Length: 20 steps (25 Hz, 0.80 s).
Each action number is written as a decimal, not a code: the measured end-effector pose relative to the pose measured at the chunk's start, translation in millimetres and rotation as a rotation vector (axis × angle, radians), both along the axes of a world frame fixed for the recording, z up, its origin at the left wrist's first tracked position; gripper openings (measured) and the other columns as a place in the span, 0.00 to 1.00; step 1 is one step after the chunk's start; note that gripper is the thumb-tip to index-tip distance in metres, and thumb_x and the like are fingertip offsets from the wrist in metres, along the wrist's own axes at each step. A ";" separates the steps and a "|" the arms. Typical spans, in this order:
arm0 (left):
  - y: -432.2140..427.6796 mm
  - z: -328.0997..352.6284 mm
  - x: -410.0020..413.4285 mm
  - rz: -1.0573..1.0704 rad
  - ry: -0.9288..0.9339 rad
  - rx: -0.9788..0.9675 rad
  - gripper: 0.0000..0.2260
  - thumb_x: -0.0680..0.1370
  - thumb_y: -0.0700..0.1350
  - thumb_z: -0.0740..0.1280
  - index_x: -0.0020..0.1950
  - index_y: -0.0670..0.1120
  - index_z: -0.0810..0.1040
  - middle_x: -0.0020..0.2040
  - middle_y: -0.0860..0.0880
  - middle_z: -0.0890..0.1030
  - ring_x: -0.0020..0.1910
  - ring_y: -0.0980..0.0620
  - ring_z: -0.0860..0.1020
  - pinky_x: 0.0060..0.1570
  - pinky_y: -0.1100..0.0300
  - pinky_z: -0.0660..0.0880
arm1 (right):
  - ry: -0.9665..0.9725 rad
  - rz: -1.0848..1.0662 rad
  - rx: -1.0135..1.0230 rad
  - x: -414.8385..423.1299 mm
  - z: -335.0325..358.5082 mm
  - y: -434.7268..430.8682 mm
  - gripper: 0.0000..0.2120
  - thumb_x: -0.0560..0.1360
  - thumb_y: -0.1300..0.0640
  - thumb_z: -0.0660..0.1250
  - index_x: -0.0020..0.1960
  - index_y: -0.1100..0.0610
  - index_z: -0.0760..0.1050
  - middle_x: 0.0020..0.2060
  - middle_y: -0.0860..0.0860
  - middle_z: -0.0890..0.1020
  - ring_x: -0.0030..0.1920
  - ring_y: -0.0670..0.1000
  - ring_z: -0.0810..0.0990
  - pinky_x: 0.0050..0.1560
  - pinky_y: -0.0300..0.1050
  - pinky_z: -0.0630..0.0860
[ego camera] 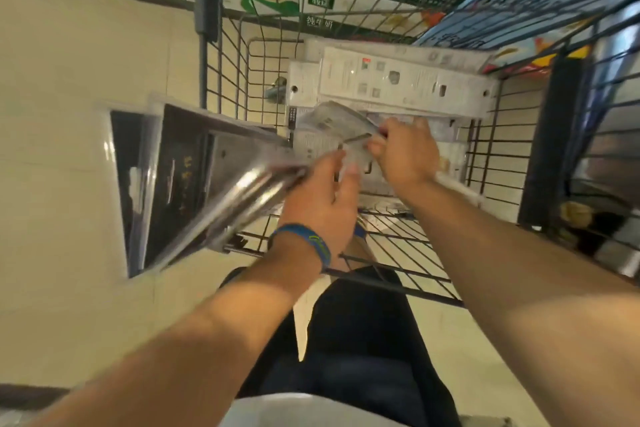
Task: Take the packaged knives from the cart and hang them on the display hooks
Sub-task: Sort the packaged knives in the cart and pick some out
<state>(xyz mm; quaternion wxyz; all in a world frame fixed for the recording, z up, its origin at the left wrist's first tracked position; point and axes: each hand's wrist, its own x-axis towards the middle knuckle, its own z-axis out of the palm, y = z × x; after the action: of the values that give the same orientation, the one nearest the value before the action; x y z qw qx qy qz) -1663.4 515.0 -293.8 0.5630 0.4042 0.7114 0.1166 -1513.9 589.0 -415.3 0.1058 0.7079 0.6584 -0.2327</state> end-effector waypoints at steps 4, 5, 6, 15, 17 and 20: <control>33.1 -10.2 -36.4 -0.956 0.638 0.215 0.18 0.82 0.50 0.55 0.69 0.50 0.75 0.72 0.46 0.72 0.75 0.42 0.62 0.75 0.47 0.55 | 0.050 -0.079 0.157 -5.0 46.7 -24.1 0.14 0.72 0.63 0.73 0.56 0.55 0.76 0.51 0.54 0.82 0.54 0.58 0.78 0.48 0.54 0.76; 38.4 -10.8 -43.9 -1.154 0.851 0.131 0.20 0.83 0.50 0.53 0.73 0.49 0.71 0.77 0.44 0.66 0.78 0.37 0.54 0.76 0.40 0.48 | 0.037 -0.045 0.164 -5.3 59.8 -32.0 0.17 0.71 0.66 0.72 0.58 0.57 0.75 0.54 0.55 0.81 0.55 0.59 0.77 0.50 0.54 0.75; 43.4 -9.8 -49.7 -1.285 1.044 0.065 0.22 0.83 0.51 0.51 0.76 0.48 0.67 0.79 0.41 0.61 0.78 0.34 0.49 0.75 0.36 0.44 | 0.027 -0.014 0.182 -5.4 71.2 -39.5 0.19 0.70 0.69 0.71 0.59 0.59 0.75 0.56 0.57 0.80 0.56 0.60 0.77 0.51 0.54 0.75; 17.3 26.8 -47.1 -1.524 1.239 -0.059 0.19 0.83 0.49 0.60 0.72 0.45 0.71 0.70 0.42 0.71 0.65 0.39 0.72 0.61 0.46 0.69 | 0.252 -0.189 0.165 1.6 146.4 -85.0 0.24 0.72 0.66 0.70 0.67 0.54 0.75 0.57 0.56 0.82 0.58 0.61 0.80 0.54 0.52 0.75; 37.6 37.6 -46.0 -1.355 1.072 -0.018 0.16 0.83 0.53 0.56 0.66 0.49 0.74 0.62 0.46 0.76 0.58 0.45 0.75 0.56 0.50 0.69 | 0.321 -0.297 0.150 8.0 156.8 -92.1 0.19 0.75 0.63 0.69 0.64 0.52 0.76 0.50 0.54 0.83 0.53 0.61 0.82 0.47 0.47 0.72; 59.8 60.1 -41.3 -1.012 0.782 -0.015 0.17 0.83 0.54 0.55 0.57 0.47 0.79 0.46 0.46 0.79 0.46 0.45 0.78 0.50 0.53 0.76 | 0.380 -0.393 0.026 12.0 171.5 -97.1 0.21 0.75 0.62 0.70 0.63 0.42 0.76 0.49 0.47 0.81 0.52 0.58 0.82 0.48 0.44 0.71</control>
<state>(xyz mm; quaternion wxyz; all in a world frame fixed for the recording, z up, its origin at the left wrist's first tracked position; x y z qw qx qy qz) -1704.7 574.8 -233.7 0.2500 0.6987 0.5862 -0.3250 -1501.9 491.9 -243.7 -0.0756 0.7671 0.5194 -0.3689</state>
